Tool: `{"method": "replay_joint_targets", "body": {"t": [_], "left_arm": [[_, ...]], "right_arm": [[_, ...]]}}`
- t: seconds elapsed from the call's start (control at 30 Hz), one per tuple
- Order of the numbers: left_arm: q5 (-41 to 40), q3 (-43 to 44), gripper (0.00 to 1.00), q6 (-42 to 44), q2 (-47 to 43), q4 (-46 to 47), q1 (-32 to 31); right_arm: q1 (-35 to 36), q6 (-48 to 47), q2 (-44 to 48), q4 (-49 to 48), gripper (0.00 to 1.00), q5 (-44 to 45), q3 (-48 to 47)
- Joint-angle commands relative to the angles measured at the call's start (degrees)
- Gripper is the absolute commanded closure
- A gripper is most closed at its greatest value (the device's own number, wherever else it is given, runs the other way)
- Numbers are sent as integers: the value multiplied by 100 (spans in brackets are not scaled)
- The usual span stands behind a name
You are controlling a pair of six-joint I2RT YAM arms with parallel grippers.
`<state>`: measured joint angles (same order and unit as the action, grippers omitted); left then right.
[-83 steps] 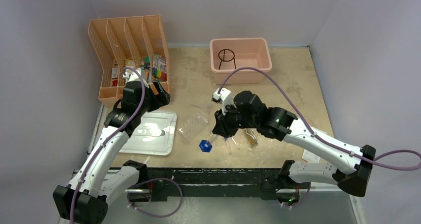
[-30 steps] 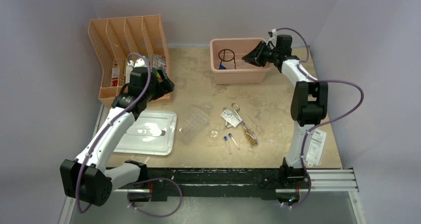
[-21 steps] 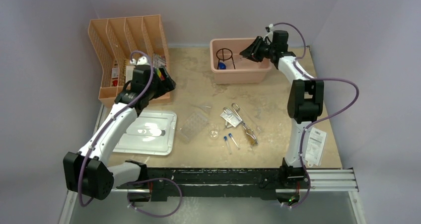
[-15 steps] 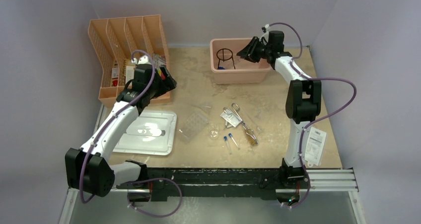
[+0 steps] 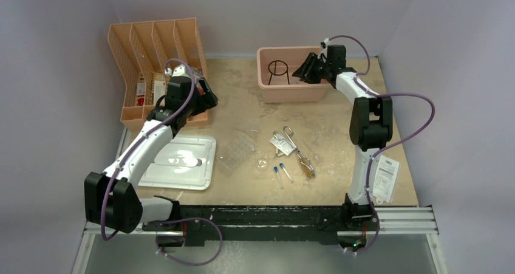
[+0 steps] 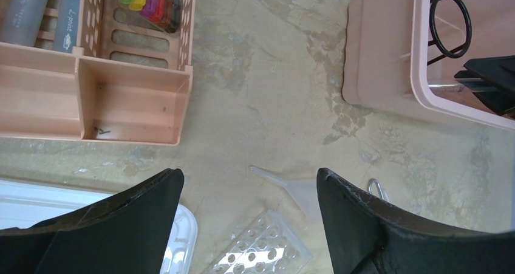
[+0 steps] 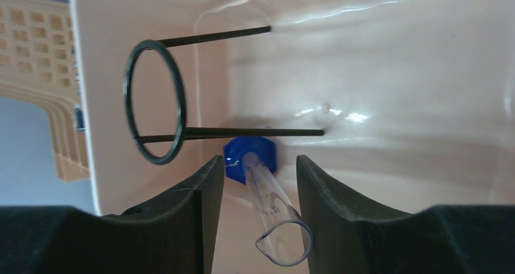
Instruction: Organize the chemistry lab equipment
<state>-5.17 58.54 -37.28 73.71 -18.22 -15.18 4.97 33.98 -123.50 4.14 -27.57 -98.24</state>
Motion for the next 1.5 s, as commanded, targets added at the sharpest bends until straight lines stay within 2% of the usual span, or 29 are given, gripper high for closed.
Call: {"method": "replay_joint_targets", "body": {"t": [0.0,0.33,0.53,0.77,0.9,1.17,1.3,1.47], "left_arm": [[25,192,19,192,-13,319,-29],[-15,302,19,347,62,143,-29],[-24,349,19,433,90,55,-29],[110,537,18,493,108,-149,-29],[258,570,16,431,108,-164,-57],[457,565,14,232,196,-110,-250],[552,542,14,98,252,-37,-309],[724,489,15,19,285,3,-341]], "right_arm": [[4,-439,377,292,48,521,-162],[74,-1295,1011,1053,31,1972,-280],[101,-1714,1340,1361,29,2310,-336],[338,-1836,2302,1890,30,2337,-191],[607,-1707,3087,2333,33,2616,515],[1491,-1395,4497,2600,44,2701,3059],[1775,-1031,4645,2501,46,2801,3838],[1784,-722,4389,2192,52,3500,4315]]}}
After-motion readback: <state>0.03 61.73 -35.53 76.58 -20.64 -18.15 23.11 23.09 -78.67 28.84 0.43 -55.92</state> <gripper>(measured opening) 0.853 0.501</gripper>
